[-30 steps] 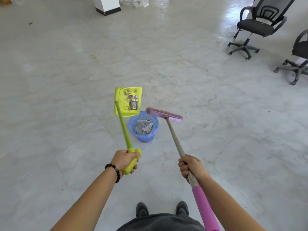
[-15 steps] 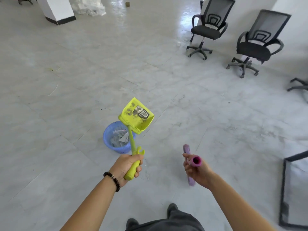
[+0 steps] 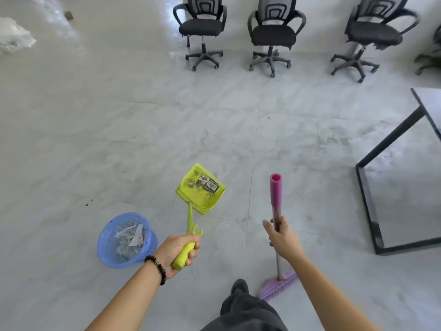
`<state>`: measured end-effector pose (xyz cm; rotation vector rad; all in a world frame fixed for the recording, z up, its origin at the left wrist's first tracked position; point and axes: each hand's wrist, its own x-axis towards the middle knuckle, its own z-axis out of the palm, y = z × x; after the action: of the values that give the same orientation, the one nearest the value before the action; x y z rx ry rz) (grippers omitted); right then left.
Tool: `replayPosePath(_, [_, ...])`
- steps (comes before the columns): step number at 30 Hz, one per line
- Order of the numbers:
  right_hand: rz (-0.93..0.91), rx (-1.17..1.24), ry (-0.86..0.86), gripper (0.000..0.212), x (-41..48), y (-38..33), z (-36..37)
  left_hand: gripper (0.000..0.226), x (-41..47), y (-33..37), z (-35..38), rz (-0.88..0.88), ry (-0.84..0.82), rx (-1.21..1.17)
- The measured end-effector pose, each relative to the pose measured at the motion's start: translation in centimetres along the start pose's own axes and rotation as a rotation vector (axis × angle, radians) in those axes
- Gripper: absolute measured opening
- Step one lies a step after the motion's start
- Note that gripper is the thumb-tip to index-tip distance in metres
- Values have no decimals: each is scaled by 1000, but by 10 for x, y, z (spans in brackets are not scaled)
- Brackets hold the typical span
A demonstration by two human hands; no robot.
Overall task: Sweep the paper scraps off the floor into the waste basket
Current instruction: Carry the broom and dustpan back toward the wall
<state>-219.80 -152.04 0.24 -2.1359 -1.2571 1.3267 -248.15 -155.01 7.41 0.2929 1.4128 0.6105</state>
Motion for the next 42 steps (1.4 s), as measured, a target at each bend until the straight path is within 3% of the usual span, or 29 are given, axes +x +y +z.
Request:
replayPosePath(2, [-47,-351,104,38,34,-10,-23,8,20,30,20,-16,-13,58])
replayPosePath(4, [-124,-458,207,38,62,-20,-44,9,36,64,38,-15,-26,92])
replayPosePath(7, [-234,-303,279,26,97,-40,-66,8,53,113,65,19,-104,79])
replayPosePath(10, [-219,-146,292,19,127,-73,-83,10,77,161,88,53,-147,68])
replayPosePath(15, [-302,4,379,10,190,-138,-103,9,148,237,119,49,-120,58])
replayPosePath(18, [-311,-27,393,6,248,-170,-117,14,210,281,137,65,-34,297])
replayPosePath(22, [-250,-21,455,3,325,-226,-153,14,297,371,163,262,78,735])
replayPosePath(25, [-222,-11,541,3,375,-268,-192,16,349,457,195,364,44,836])
replayPosePath(29, [-172,47,680,6,435,-310,-248,13,400,556,266,480,-5,974])
replayPosePath(32, [-164,113,808,6,474,-327,-292,21,429,610,334,589,-51,1144])
replayPosePath(37, [-147,237,979,5,559,-334,-363,13,491,686,466,740,-121,1339])
replayPosePath(42, [-123,290,1015,4,667,-338,-460,16,540,754,599,806,-120,1387])
